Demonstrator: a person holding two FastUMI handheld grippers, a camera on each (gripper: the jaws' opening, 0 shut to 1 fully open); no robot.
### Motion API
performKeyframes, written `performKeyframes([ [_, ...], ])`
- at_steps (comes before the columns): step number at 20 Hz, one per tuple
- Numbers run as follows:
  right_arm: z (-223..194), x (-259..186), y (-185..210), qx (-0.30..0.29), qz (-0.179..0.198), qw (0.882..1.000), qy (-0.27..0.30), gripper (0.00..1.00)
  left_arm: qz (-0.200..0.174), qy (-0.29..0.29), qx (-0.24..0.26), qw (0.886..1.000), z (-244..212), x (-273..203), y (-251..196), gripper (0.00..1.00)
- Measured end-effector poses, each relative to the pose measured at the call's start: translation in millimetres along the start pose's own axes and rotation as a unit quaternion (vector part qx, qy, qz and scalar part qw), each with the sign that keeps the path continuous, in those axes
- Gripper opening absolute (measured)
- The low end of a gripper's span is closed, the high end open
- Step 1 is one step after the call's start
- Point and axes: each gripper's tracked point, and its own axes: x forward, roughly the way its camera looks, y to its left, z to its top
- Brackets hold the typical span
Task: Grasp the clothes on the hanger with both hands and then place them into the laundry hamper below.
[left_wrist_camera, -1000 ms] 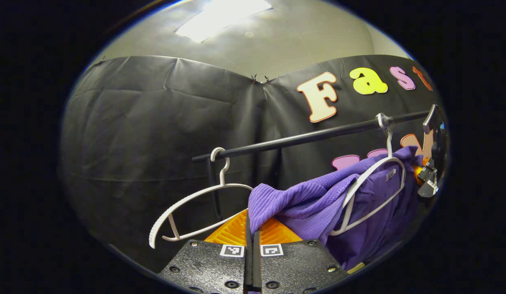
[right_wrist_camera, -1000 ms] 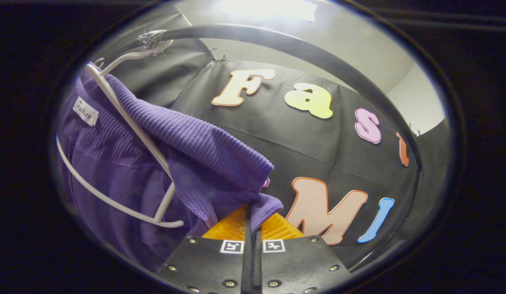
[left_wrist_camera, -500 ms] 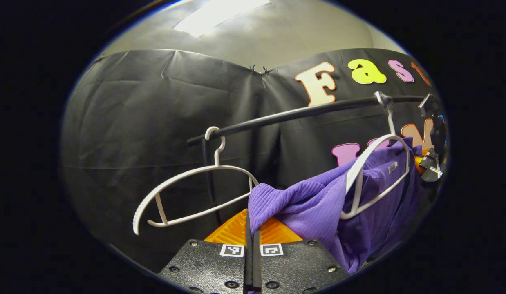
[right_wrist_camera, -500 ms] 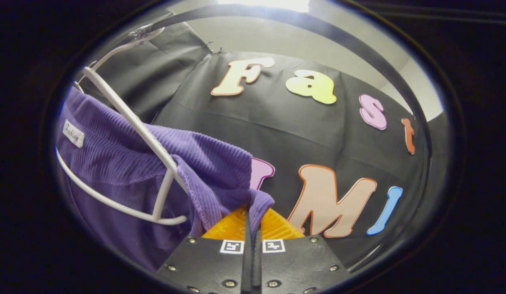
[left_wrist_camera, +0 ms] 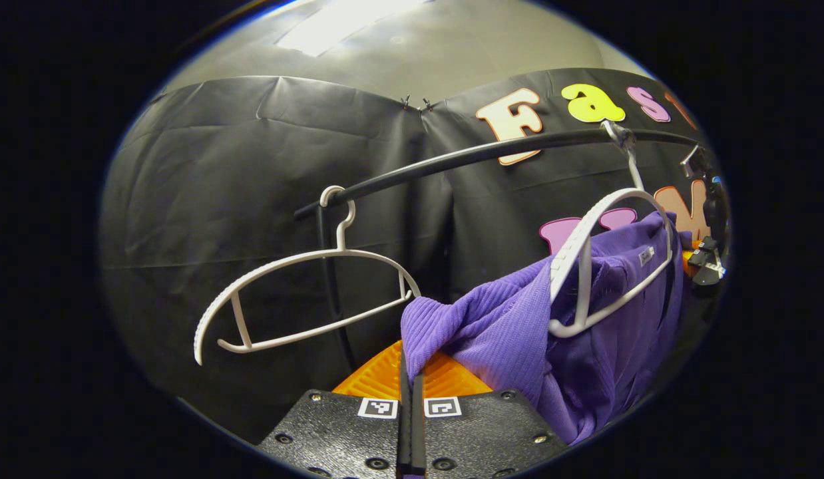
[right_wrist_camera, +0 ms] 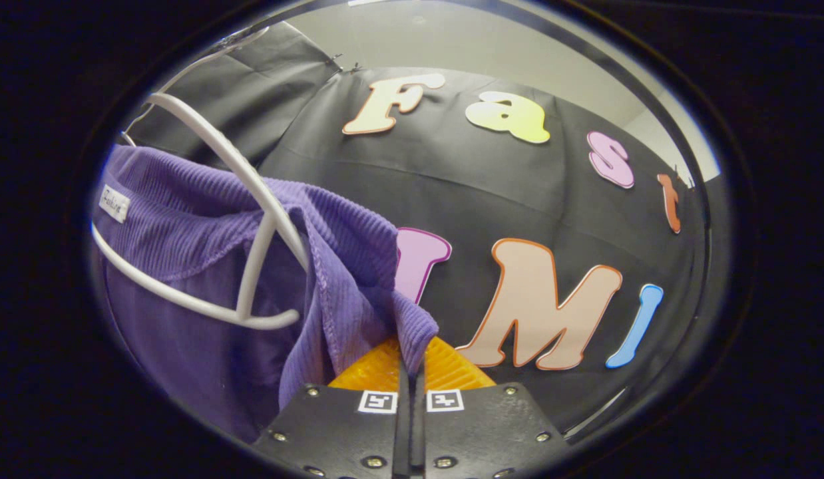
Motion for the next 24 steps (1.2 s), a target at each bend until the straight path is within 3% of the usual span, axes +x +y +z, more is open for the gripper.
performKeyframes([
  [4,-8,0,4,0.009,0.013,1.0,0.008,0.02,0.004,0.005,0.003,1.0,-4,5,-2,0.0],
  [6,-9,-4,20,0.04,0.05,0.998,0.005,0.0,0.008,-0.004,0.009,1.0,1,5,0,0.0],
  [8,-12,-11,24,0.071,0.06,0.996,0.008,0.03,0.008,-0.008,0.017,1.0,3,6,2,0.0],
  [10,-16,-26,26,0.105,0.071,0.992,0.015,0.14,0.004,-0.007,0.019,1.0,3,4,0,0.0],
  [11,-17,-31,29,0.122,0.079,0.989,0.016,0.15,0.003,-0.007,0.02,1.0,3,4,0,0.0],
  [16,3,-47,42,0.158,0.111,0.981,0.001,0.49,-0.003,-0.006,0.017,1.0,2,5,0,0.0],
  [19,16,-51,52,0.16,0.119,0.98,-0.013,0.54,-0.005,-0.006,0.015,1.0,3,6,1,0.02],
  [20,18,-51,55,0.161,0.12,0.98,-0.012,0.5,-0.005,-0.007,0.016,1.0,2,5,0,0.0],
  [21,19,-52,57,0.162,0.12,0.979,-0.011,0.54,-0.006,-0.007,0.017,1.0,3,5,0,0.0],
  [23,16,-46,62,0.162,0.121,0.979,-0.004,0.51,-0.008,-0.008,0.017,1.0,3,5,0,0.02],
  [24,14,-44,64,0.163,0.121,0.979,0.002,0.55,-0.008,-0.009,0.017,1.0,4,5,1,0.0],
])
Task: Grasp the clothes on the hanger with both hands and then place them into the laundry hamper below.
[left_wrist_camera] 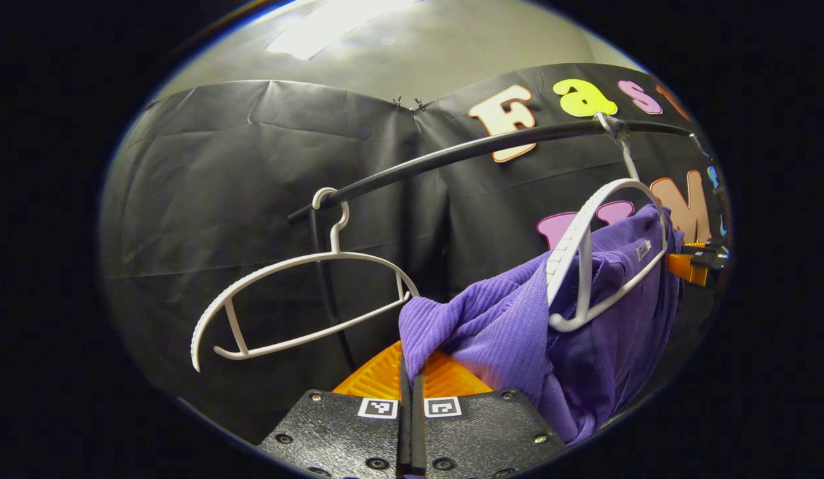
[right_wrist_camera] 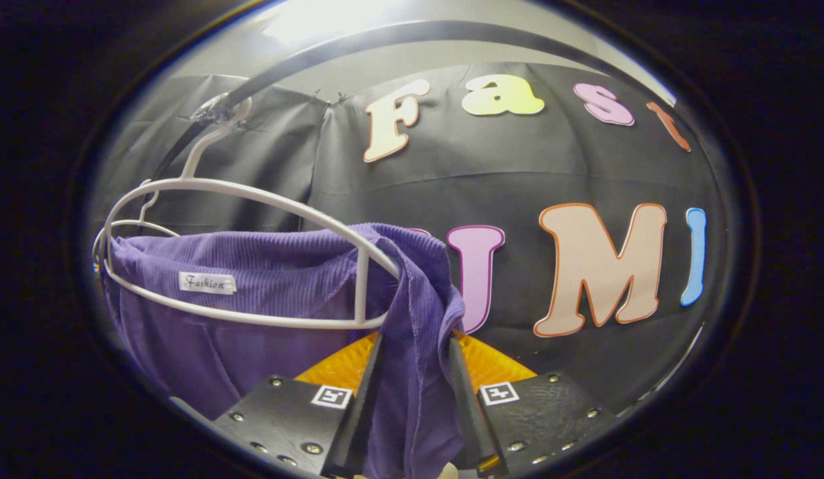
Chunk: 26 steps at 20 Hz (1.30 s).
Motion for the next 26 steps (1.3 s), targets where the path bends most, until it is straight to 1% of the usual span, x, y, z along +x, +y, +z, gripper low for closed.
performKeyframes([
  [1,-2,4,1,0.002,0.0,1.0,0.004,0.52,0.0,0.0,0.0,1.0,0,0,1,0.02],
  [2,-3,9,0,-0.001,-0.006,1.0,0.007,0.55,0.0,0.0,-0.001,1.0,0,-1,1,0.0],
  [3,-6,13,-4,-0.01,-0.013,1.0,0.013,0.55,0.0,0.0,-0.002,1.0,0,-1,1,0.02],
  [4,-10,18,-8,-0.02,-0.021,0.999,0.022,0.55,0.0,-0.001,-0.003,1.0,0,-1,1,0.0],
  [5,-14,23,-6,-0.029,-0.021,0.999,0.027,0.56,-0.001,-0.001,-0.003,1.0,0,0,0,0.0],
  [7,-14,26,-9,-0.052,-0.03,0.998,0.028,0.34,0.0,-0.002,-0.002,1.0,1,-1,1,0.0],
  [8,-12,24,-11,-0.062,-0.038,0.997,0.03,0.25,0.001,-0.002,-0.002,1.0,1,-1,2,0.0],
  [9,-11,24,-11,-0.067,-0.035,0.997,0.029,0.12,0.002,-0.001,-0.002,1.0,1,0,3,0.0],
  [10,-13,27,-10,-0.07,-0.034,0.996,0.032,0.1,0.003,-0.001,-0.003,1.0,1,0,3,0.0],
  [11,-13,26,-12,-0.075,-0.037,0.996,0.034,0.1,0.003,-0.003,-0.004,1.0,2,1,3,0.02],
  [13,-7,24,-18,-0.081,-0.049,0.995,0.032,0.1,0.005,-0.011,-0.003,1.0,6,1,4,0.0],
  [18,2,22,-35,-0.063,-0.065,0.996,0.021,0.1,0.007,-0.028,-0.005,1.0,17,10,9,0.0],
  [20,6,22,-41,-0.061,-0.071,0.995,0.016,0.1,0.009,-0.035,0.004,0.999,20,14,12,0.0],
  [21,9,23,-46,-0.062,-0.076,0.995,0.013,0.1,0.011,-0.039,0.008,0.999,22,16,13,0.02],
  [22,12,24,-48,-0.058,-0.079,0.995,0.009,0.1,0.011,-0.041,0.007,0.999,23,18,15,0.0],
  [25,18,28,-53,-0.047,-0.076,0.996,0.008,0.1,0.011,-0.041,-0.004,0.999,23,26,16,0.0],
  [26,19,30,-54,-0.049,-0.074,0.996,0.008,0.15,0.012,-0.041,-0.003,0.999,21,26,18,0.0],
])
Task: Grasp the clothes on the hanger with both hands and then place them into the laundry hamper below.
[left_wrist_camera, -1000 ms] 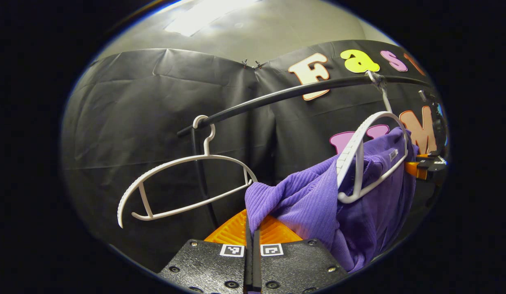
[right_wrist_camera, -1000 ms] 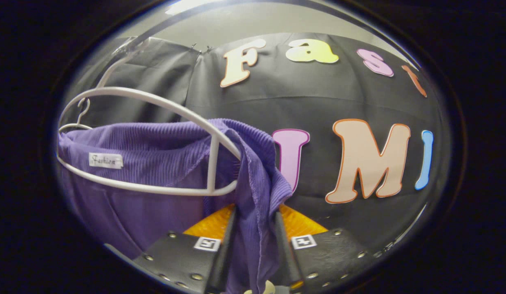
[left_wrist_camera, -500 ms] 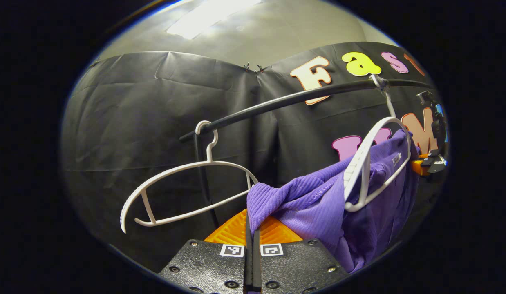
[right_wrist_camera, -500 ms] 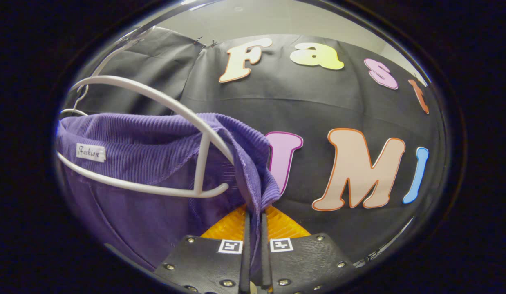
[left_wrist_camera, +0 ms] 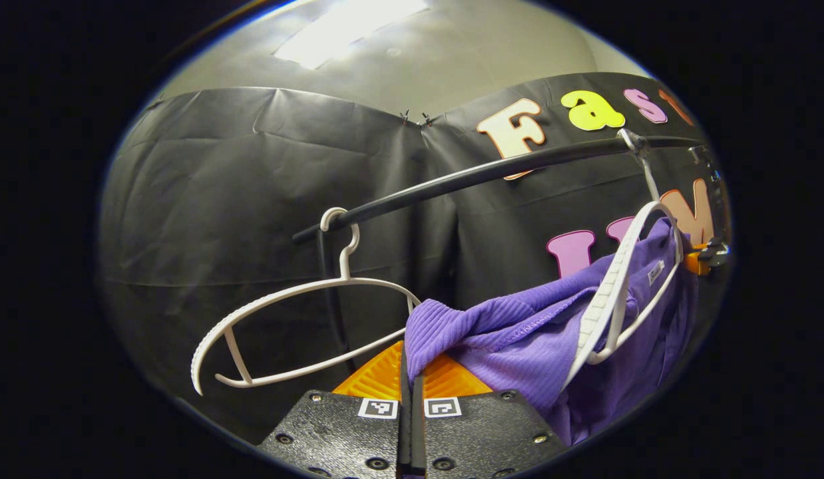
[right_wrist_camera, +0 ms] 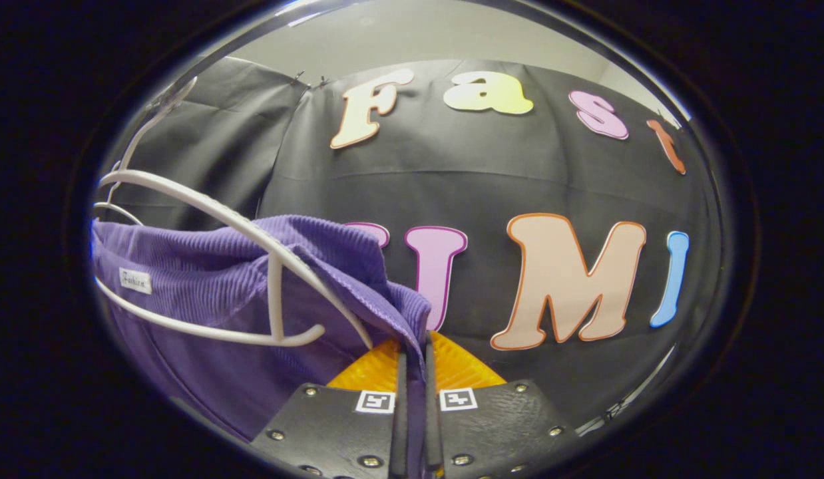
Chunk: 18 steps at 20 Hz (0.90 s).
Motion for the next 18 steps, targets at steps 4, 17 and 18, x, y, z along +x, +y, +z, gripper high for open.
performKeyframes([
  [4,-8,5,5,0.002,0.017,1.0,0.008,0.1,0.003,0.023,-0.032,0.999,-22,11,6,0.0],
  [17,-91,-15,13,-0.006,0.022,0.997,0.078,0.1,0.002,0.091,-0.031,0.995,-96,-19,-5,0.0],
  [18,-95,-17,14,-0.005,0.023,0.996,0.082,0.1,-0.001,0.097,-0.031,0.995,-103,-20,-7,0.0],
])
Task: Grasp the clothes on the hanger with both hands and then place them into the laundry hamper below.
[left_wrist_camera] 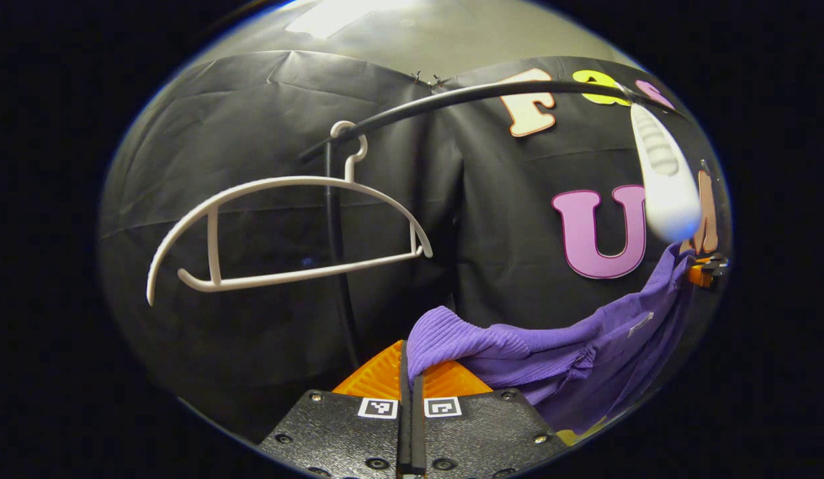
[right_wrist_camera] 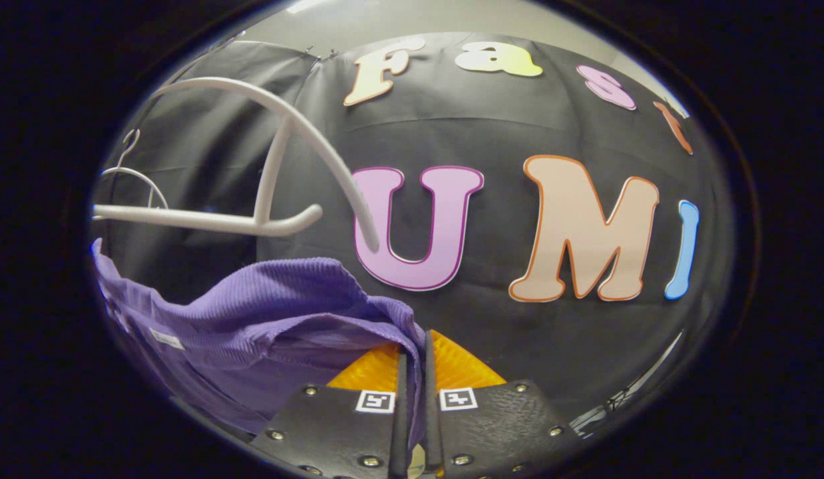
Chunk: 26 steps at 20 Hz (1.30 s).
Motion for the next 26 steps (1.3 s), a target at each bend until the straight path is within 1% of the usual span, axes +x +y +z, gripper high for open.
performKeyframes([
  [3,-14,-1,2,0.0,0.005,1.0,0.013,0.1,-0.011,0.024,0.001,1.0,-25,1,-13,0.02],
  [4,-19,-2,4,-0.001,0.007,1.0,0.017,0.1,-0.015,0.033,0.003,0.999,-33,2,-19,0.0],
  [6,-28,-2,7,-0.005,0.011,1.0,0.026,0.1,-0.025,0.05,0.005,0.998,-52,8,-33,0.0],
  [9,-37,-3,15,-0.01,0.018,0.999,0.036,0.1,-0.05,0.072,0.012,0.996,-76,17,-63,0.0],
  [12,-44,-4,24,-0.012,0.027,0.999,0.043,0.1,-0.08,0.085,0.01,0.993,-91,23,-101,0.0],
  [16,-51,-3,38,-0.018,0.038,0.998,0.049,0.1,-0.12,0.084,0.008,0.989,-96,20,-149,0.0],
  [18,-53,-2,43,-0.019,0.042,0.998,0.052,0.1,-0.14,0.08,0.01,0.987,-87,12,-174,0.0],
  [20,-56,-3,47,-0.024,0.044,0.997,0.056,0.1,-0.154,0.076,0.012,0.985,-89,29,-199,0.01],
  [22,-59,-3,50,-0.028,0.045,0.997,0.058,0.1,-0.17,0.075,0.014,0.982,-89,25,-211,0.01],
  [23,-60,-2,51,-0.029,0.046,0.997,0.059,0.1,-0.177,0.073,0.015,0.981,-91,34,-221,0.01],
  [25,-66,-4,54,-0.03,0.047,0.996,0.064,0.1,-0.199,0.07,0.014,0.977,-88,32,-240,0.02],
  [26,-71,-3,53,-0.033,0.045,0.996,0.069,0.1,-0.209,0.072,0.015,0.975,-87,33,-248,0.07],
])
